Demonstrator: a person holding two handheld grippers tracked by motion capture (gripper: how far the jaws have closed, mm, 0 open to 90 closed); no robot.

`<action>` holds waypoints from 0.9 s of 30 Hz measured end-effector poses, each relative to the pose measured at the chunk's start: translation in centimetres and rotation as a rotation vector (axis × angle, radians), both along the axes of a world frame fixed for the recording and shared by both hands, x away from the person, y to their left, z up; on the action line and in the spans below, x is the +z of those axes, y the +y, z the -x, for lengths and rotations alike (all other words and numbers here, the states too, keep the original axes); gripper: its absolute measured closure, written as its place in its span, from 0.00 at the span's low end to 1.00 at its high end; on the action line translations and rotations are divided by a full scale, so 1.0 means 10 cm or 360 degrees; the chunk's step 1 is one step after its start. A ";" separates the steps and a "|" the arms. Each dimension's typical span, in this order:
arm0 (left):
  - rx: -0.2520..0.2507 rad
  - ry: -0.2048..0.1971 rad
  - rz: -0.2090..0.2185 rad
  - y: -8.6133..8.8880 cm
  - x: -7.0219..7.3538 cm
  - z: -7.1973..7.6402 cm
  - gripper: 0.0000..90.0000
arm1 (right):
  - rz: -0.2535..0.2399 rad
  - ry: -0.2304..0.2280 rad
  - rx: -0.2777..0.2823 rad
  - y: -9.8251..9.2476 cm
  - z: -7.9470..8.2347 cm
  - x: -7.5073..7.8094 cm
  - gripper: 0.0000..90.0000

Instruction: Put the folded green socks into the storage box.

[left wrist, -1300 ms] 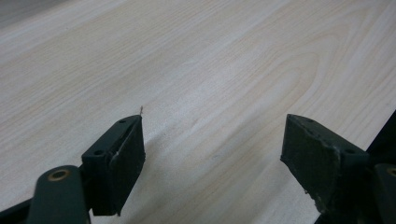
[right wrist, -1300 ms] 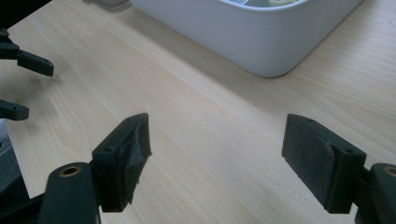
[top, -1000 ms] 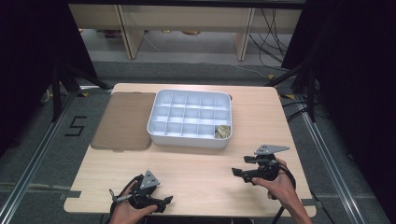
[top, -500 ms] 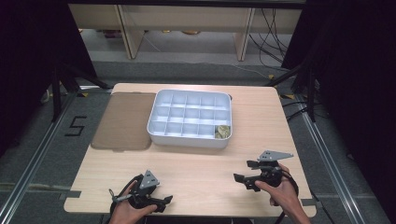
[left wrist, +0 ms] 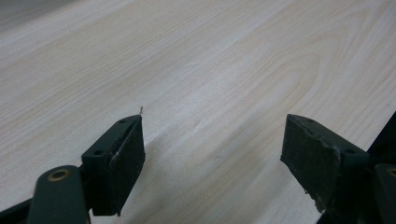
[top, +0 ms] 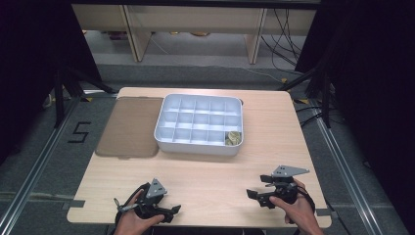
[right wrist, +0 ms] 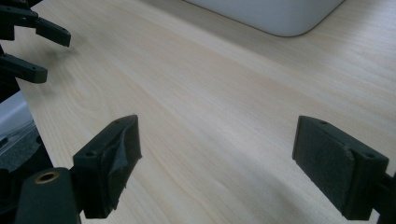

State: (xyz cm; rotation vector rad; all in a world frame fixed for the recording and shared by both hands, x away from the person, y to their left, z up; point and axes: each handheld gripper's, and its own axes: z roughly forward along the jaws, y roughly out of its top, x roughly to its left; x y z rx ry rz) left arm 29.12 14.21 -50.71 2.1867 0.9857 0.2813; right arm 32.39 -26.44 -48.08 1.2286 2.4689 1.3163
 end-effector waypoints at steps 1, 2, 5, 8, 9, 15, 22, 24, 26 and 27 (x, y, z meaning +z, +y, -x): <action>-0.0001 0.0000 0.0000 0.00 0.00 0.00 0.23 | 0.0034 -0.0052 0.0011 -0.02 -0.01 -0.01 0.18; 0.0000 0.0001 0.0001 0.00 0.00 0.00 0.23 | 0.0006 -0.0002 0.0006 0.00 0.02 -0.02 0.18; -0.0001 0.0000 0.0001 0.00 0.00 0.00 0.23 | 0.0022 -0.0012 0.0031 -0.03 0.03 -0.04 0.18; 0.0001 -0.0001 -0.0005 0.00 0.00 0.00 0.23 | 0.0003 -0.0006 -0.0015 -0.01 0.08 -0.07 0.18; -0.0005 -0.0004 -0.0007 0.00 0.00 0.00 0.23 | 0.0025 0.0004 0.0021 -0.02 0.08 -0.08 0.18; -0.0006 0.0006 0.0012 -0.02 -0.01 0.01 0.23 | 0.0029 -0.0002 0.0004 -0.01 0.15 -0.12 0.18; -0.0007 0.0000 0.0003 -0.01 0.00 0.00 0.23 | 0.0088 -0.0030 0.0067 -0.01 0.18 -0.17 0.18; -0.0007 0.0000 0.0004 -0.01 0.00 0.00 0.23 | 0.0129 -0.0053 0.0061 -0.01 0.19 -0.19 0.18; -0.0010 -0.0001 0.0002 -0.01 0.00 0.00 0.23 | 0.0127 -0.0022 0.0040 0.01 0.23 -0.21 0.18; -0.0008 -0.0001 0.0006 -0.01 0.00 0.01 0.23 | 0.0127 -0.0041 0.0069 0.00 0.22 -0.23 0.18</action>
